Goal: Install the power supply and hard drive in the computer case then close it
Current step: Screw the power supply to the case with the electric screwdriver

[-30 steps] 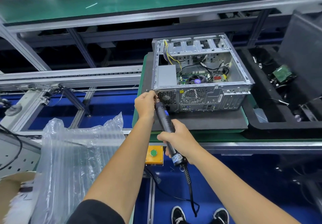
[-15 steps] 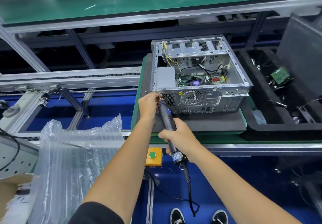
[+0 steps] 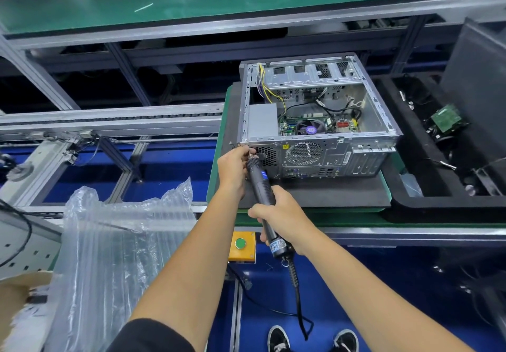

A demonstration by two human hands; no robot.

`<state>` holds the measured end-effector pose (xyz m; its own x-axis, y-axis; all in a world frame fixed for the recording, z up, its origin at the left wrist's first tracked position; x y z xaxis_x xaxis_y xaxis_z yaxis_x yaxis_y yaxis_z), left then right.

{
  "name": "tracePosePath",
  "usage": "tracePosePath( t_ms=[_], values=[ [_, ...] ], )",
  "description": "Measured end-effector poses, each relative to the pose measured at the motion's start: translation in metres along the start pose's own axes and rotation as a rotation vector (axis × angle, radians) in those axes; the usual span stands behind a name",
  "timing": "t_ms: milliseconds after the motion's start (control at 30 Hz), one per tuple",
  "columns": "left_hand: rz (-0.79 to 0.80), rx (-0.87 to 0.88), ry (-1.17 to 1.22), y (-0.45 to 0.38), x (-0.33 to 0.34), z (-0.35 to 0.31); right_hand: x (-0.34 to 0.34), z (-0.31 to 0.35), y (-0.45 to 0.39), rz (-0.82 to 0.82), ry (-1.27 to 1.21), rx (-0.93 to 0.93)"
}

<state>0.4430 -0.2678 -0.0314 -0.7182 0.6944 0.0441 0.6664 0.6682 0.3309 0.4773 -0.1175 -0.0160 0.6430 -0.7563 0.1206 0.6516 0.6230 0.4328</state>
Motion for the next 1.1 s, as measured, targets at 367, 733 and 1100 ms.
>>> tracePosePath(
  t_ms=[367, 733, 1100],
  values=[
    [0.008, 0.001, -0.021, -0.001, 0.0, -0.002, 0.006, -0.004, -0.002, -0.025, -0.027, -0.007],
    [-0.082, 0.002, -0.077, 0.0, -0.012, -0.005, 0.017, -0.002, -0.003, -0.117, 0.01, -0.037],
    [-0.047, 0.004, -0.12, 0.006, -0.007, -0.005, 0.013, 0.003, 0.001, -0.058, -0.059, -0.002]
  ],
)
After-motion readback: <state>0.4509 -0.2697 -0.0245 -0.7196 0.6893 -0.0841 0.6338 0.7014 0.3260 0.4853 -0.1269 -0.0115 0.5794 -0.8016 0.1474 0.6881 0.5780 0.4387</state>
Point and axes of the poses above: each hand's wrist, its own y-axis away from the middle knuckle, its own x-axis out of the palm, z = x × y, the point moved 6 cm from there along -y, towards the middle knuckle, and after that the axes turned 12 degrees about -y, right-handed, at the moved point
